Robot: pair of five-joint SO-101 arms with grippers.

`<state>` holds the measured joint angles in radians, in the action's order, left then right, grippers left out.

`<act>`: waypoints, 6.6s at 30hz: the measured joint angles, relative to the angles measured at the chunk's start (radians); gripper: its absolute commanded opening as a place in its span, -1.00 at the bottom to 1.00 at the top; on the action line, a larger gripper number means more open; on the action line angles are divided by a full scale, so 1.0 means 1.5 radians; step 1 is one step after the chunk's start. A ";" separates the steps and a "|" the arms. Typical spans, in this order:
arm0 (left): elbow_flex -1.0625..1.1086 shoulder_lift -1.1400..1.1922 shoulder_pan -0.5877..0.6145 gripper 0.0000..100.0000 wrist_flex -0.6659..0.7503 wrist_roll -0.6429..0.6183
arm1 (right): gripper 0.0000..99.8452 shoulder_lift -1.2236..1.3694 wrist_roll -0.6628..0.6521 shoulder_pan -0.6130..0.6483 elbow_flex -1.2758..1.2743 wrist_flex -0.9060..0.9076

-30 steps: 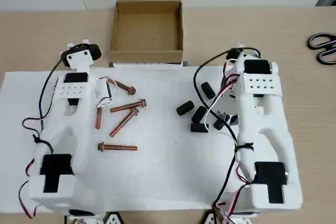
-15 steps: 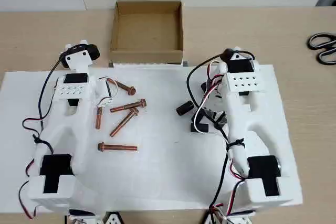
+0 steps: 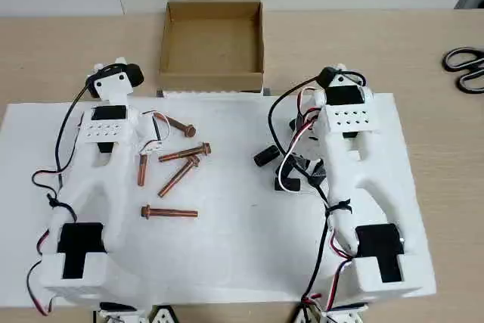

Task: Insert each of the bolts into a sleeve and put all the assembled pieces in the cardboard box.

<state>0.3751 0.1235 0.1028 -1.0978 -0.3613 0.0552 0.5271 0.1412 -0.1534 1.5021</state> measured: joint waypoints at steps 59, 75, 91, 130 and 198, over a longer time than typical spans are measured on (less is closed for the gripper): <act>0.000 0.000 0.000 -0.99 0.000 0.000 | -1.00 0.158 0.001 -0.029 0.090 -0.033; -0.009 -0.004 -0.020 -0.99 -0.024 0.036 | -1.00 -0.044 -0.049 -0.042 0.123 0.135; -0.300 -0.028 -0.032 -0.98 -0.365 0.106 | -1.00 -0.242 -0.075 -0.140 -0.147 0.133; -0.411 0.235 0.011 -0.76 -0.329 0.075 | -1.00 -0.249 -0.122 -0.212 -0.159 0.088; -0.195 -0.516 -0.083 -0.99 -0.423 0.119 | -1.00 -0.920 -0.348 0.044 -0.355 0.028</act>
<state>0.0821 -0.6498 -0.0215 -1.7331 -0.1834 -1.3241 0.0054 0.2071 -0.6859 1.5436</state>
